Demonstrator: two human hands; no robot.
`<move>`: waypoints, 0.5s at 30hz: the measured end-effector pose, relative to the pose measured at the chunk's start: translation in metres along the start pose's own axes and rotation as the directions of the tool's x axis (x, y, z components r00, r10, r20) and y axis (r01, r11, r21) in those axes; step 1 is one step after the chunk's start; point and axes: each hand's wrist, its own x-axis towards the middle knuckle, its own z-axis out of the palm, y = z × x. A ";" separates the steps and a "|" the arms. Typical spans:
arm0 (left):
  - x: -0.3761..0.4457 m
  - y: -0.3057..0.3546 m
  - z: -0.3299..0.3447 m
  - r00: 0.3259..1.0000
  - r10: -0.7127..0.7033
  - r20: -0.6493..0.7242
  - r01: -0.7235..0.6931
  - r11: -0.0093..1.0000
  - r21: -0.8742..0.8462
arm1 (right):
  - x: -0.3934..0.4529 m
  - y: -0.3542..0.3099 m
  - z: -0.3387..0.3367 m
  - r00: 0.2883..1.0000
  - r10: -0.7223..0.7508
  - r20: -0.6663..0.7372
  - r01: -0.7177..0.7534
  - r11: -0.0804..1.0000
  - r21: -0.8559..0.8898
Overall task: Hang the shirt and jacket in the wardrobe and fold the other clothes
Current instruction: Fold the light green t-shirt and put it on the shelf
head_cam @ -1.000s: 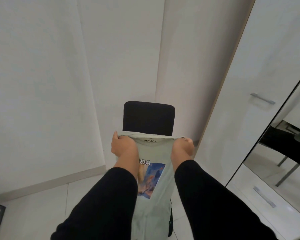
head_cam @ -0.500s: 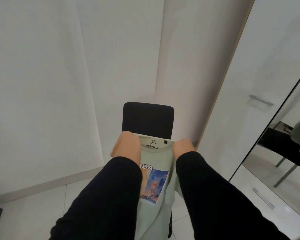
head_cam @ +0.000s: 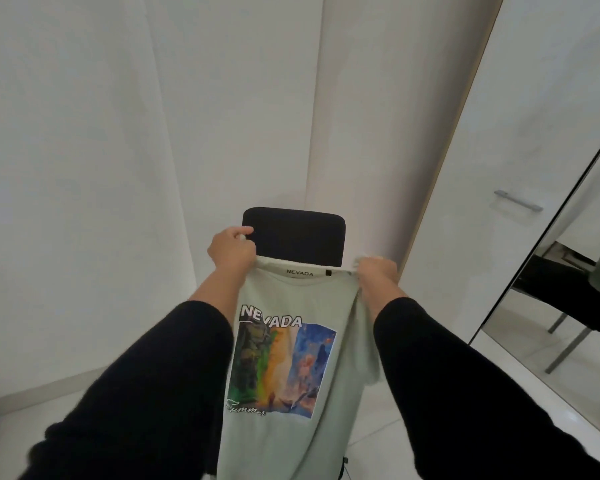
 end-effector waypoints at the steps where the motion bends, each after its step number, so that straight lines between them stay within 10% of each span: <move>1: 0.005 0.001 -0.007 0.994 0.087 0.070 -0.092 0.993 0.067 | -0.001 -0.007 0.000 0.995 -0.082 0.056 0.084 0.995 -0.049; 6: 0.029 0.024 -0.037 0.851 0.081 0.520 -0.165 0.979 0.118 | -0.023 -0.038 -0.011 0.906 -0.146 0.398 0.230 0.957 -0.174; 15: 0.042 0.049 -0.059 0.813 0.099 0.574 -0.170 0.983 0.071 | -0.025 -0.062 -0.013 0.764 -0.087 0.639 0.160 0.985 -0.057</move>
